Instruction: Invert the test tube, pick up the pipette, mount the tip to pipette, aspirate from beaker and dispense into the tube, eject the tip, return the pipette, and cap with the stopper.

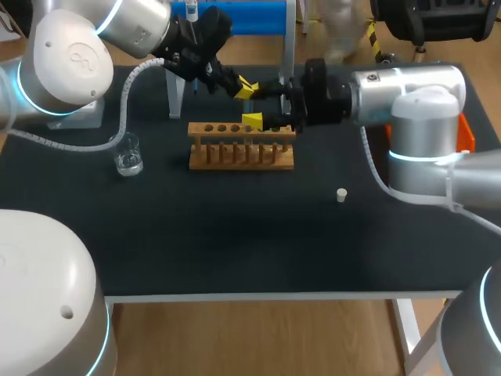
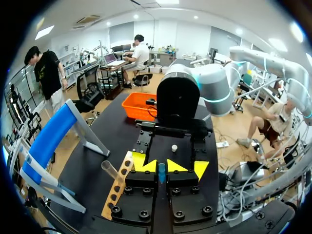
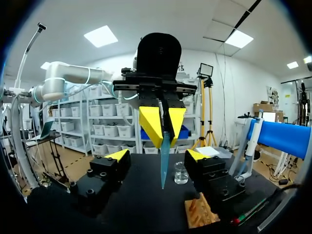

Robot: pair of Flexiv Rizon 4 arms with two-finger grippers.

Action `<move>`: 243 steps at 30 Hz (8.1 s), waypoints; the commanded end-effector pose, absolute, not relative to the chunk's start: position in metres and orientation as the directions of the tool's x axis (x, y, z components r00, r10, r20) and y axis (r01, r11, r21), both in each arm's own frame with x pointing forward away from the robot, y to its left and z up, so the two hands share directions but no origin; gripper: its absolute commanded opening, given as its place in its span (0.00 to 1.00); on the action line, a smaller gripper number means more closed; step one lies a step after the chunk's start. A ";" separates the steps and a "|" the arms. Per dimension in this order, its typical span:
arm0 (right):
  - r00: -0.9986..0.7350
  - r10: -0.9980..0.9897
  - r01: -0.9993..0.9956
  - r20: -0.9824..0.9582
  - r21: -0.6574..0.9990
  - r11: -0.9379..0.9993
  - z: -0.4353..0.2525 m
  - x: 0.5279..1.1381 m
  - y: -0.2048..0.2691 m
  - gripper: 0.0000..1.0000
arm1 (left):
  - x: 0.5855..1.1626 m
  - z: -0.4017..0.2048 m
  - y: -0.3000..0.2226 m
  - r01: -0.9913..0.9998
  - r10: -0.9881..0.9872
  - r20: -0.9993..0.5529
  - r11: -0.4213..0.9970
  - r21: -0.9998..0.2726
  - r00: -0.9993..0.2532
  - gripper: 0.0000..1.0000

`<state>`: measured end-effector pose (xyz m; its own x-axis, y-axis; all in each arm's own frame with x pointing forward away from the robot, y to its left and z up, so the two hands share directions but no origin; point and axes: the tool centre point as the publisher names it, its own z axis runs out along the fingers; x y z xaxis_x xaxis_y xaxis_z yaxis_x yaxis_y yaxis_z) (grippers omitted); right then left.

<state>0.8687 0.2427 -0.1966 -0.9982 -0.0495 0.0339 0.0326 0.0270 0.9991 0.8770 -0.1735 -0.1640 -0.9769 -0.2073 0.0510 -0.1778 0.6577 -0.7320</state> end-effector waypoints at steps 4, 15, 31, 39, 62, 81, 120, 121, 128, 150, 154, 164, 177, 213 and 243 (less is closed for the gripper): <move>-0.998 -0.058 0.026 0.028 0.999 0.028 -0.197 0.871 0.246 0.27 | 0.877 -0.163 -0.174 -0.180 -0.208 0.053 0.661 -0.728 -0.977 0.00; -0.998 -0.066 0.022 0.024 0.999 0.032 -0.198 0.873 0.248 0.00 | 0.877 -0.163 -0.174 -0.180 -0.208 0.053 0.661 -0.728 -0.977 0.00; -0.998 -0.047 0.030 0.031 0.999 0.023 -0.198 0.870 0.224 0.00 | 0.877 -0.163 -0.174 -0.180 -0.208 0.053 0.661 -0.728 -0.977 1.00; -0.999 0.006 0.045 0.045 0.999 0.023 -0.202 0.847 0.154 0.00 | 0.877 -0.163 -0.174 -0.180 -0.208 0.053 0.661 -0.728 -0.977 1.00; -0.998 0.059 0.023 0.022 1.000 0.020 -0.227 0.785 0.004 0.00 | 0.877 -0.163 -0.174 -0.180 -0.208 0.053 0.661 -0.728 -0.977 1.00; -0.999 0.045 0.004 0.000 0.997 0.076 -0.247 0.774 -0.002 0.00 | 0.877 -0.163 -0.174 -0.180 -0.208 0.053 0.661 -0.728 -0.977 1.00; -0.999 0.051 0.002 -0.002 0.997 0.080 -0.247 0.774 -0.001 0.00 | 0.902 -0.171 -0.092 -0.341 -0.412 0.059 0.654 -0.676 -0.909 1.00; -0.999 0.051 0.002 -0.002 0.997 0.080 -0.247 0.774 -0.001 0.00 | 0.904 -0.172 -0.084 -0.362 -0.440 0.058 0.650 -0.668 -0.896 1.00; -0.999 0.051 0.002 -0.002 0.997 0.080 -0.247 0.774 -0.001 0.00 | 0.923 -0.174 -0.038 -0.544 -0.668 0.023 0.584 -0.602 -0.743 1.00; -0.999 0.051 0.002 -0.002 0.997 0.080 -0.247 0.774 -0.001 0.00 | 0.980 -0.181 -0.041 -0.697 -0.959 -0.063 0.244 -0.674 -0.275 1.00; -0.999 0.051 0.002 -0.002 0.997 0.080 -0.247 0.774 -0.001 0.00 | 0.991 -0.181 -0.043 -0.660 -0.969 -0.068 0.212 -0.721 -0.236 1.00; -0.999 0.051 0.002 -0.002 0.997 0.080 -0.247 0.774 -0.001 0.00 | 1.014 -0.189 -0.050 -0.594 -0.978 -0.071 0.178 -0.785 -0.198 1.00; -0.999 0.051 0.002 -0.002 0.997 0.080 -0.247 0.774 -0.001 0.00 | 1.053 -0.196 -0.061 -0.524 -0.979 -0.066 0.158 -0.837 -0.191 1.00; -0.999 0.051 0.002 -0.002 0.997 0.080 -0.247 0.774 -0.001 0.00 | 1.122 -0.198 -0.066 -0.411 -0.992 -0.004 0.057 -0.910 -0.130 1.00; -0.999 0.051 0.002 -0.002 0.997 0.080 -0.247 0.774 -0.001 0.00 | 1.160 -0.203 -0.069 -0.350 -0.992 0.010 0.035 -0.936 -0.128 1.00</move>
<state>0.7745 -0.0006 -0.2469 -0.9987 0.0500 -0.0014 0.0026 0.0795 0.9968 1.1544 -0.0677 -0.2017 -0.1244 -0.9922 0.0092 -0.3488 0.0350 -0.9365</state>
